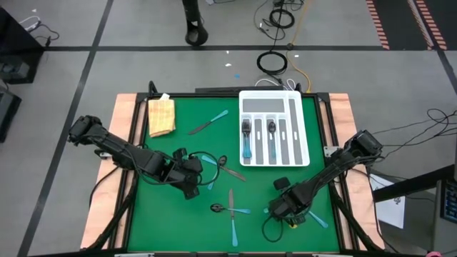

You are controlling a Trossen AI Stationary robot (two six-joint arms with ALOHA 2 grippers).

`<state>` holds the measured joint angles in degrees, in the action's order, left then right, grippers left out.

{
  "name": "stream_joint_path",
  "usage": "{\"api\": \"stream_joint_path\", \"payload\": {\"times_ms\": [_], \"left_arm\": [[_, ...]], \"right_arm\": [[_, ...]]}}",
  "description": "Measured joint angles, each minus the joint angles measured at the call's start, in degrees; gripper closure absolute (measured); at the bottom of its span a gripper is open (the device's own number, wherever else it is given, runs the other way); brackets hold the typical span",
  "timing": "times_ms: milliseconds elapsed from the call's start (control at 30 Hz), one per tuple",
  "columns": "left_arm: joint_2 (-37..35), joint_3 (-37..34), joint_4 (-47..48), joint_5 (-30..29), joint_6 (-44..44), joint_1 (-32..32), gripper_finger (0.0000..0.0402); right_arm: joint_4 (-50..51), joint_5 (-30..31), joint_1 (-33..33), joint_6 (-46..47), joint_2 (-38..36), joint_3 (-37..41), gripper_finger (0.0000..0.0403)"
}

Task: Sort silverware
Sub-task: Put the blue spoon into the silverware organizer

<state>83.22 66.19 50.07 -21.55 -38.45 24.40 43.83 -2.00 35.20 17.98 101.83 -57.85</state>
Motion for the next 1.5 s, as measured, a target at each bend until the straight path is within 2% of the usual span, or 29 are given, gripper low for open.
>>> {"api": "stream_joint_path", "payload": {"times_ms": [200,300,367,433,533,600,667,767,900,1033,1100,1167,1233,1367,1500], "left_arm": [[0.0,0.0,0.1,-4.0,0.3,-0.1,0.0336],[0.0,0.0,0.1,-5.4,2.1,-0.8,0.0336],[0.0,0.0,0.1,-5.8,2.7,-1.5,0.0336],[0.0,0.0,-0.8,-6.0,2.8,-2.5,0.0336],[0.0,0.0,-5.2,-5.9,5.2,-4.4,0.0336],[0.0,0.0,-10.6,-4.5,8.7,-6.0,0.0336],[0.0,0.0,-17.6,-0.4,11.6,-8.3,0.0336],[0.0,0.0,-31.5,8.3,14.3,-12.6,0.0336],[0.0,0.0,-48.5,21.9,13.4,-19.3,0.0336],[0.0,0.0,-63.4,35.9,4.9,-26.1,0.0336],[1.2,0.0,-73.7,43.3,-2.0,-29.0,0.0336],[3.0,0.1,-82.3,49.4,-10.4,-31.3,0.0336],[5.5,0.0,-89.6,53.2,-18.7,-32.7,0.0336],[10.9,0.0,-101.9,58.7,-33.4,-33.5,0.0336],[16.7,0.0,-116.7,61.0,-50.0,-32.6,0.0336]], "right_arm": [[-1.7,0.9,-2.3,9.2,-5.2,-5.1,0.0402],[-1.3,6.5,-3.8,16.1,-9.6,-6.7,0.0402],[-1.5,15.5,-4.4,19.4,-13.9,-7.9,0.0402],[-1.6,28.5,-4.3,19.5,-18.3,-8.6,0.0402],[-0.9,48.9,-4.1,14.0,-22.6,-8.8,0.0403],[-0.3,58.9,-4.5,10.8,-24.5,-8.8,0.0403],[-1.3,65.6,-5.3,6.1,-25.5,-8.8,0.0403],[-6.2,72.3,-6.1,-5.4,-25.3,-8.8,0.0403],[-15.9,80.4,-7.5,-18.9,-24.7,-8.8,0.0403],[-16.4,87.9,-7.4,-22.0,-24.7,-8.9,0.0403],[-13.7,91.3,-7.2,-21.7,-24.7,-8.9,0.0403],[-12.6,92.0,-7.3,-22.2,-24.7,-8.9,0.0403],[-12.8,92.0,-7.6,-24.9,-24.7,-8.9,0.0403],[-14.1,92.0,-8.3,-36.9,-24.7,-8.9,0.0403],[-17.0,92.1,-9.0,-49.1,-24.7,-8.9,0.0403]]}}
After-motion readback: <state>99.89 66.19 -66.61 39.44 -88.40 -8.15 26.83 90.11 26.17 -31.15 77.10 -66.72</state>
